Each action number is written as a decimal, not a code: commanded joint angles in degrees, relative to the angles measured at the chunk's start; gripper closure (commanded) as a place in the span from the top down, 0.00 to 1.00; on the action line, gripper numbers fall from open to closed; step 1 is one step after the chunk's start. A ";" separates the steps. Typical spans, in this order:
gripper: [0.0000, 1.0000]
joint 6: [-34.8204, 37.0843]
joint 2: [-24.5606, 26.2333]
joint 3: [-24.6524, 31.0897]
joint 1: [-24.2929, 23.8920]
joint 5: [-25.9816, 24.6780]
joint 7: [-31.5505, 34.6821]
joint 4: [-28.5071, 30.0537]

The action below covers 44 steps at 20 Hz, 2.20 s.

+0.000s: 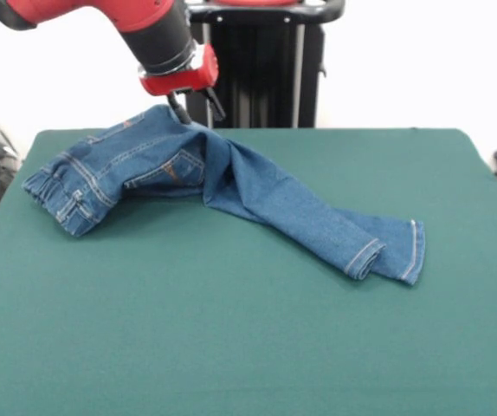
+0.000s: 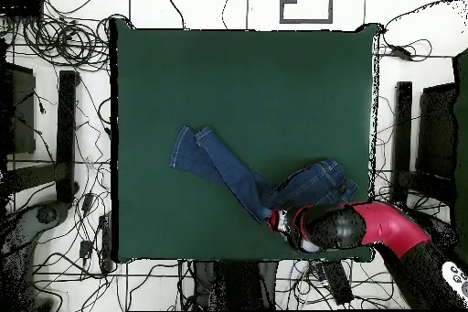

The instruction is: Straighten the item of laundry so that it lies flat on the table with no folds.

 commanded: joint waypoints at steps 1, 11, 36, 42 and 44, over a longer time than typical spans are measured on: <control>1.00 7.80 -2.31 5.72 1.66 2.68 -17.53 -5.58; 1.00 15.79 -4.31 8.49 0.49 6.27 -20.08 -8.31; 1.00 6.02 8.30 5.15 1.05 -5.36 -18.09 -8.64; 1.00 5.03 10.24 5.23 0.89 -6.66 -16.60 -8.44; 1.00 4.51 10.62 5.16 1.09 -7.35 -15.81 -8.39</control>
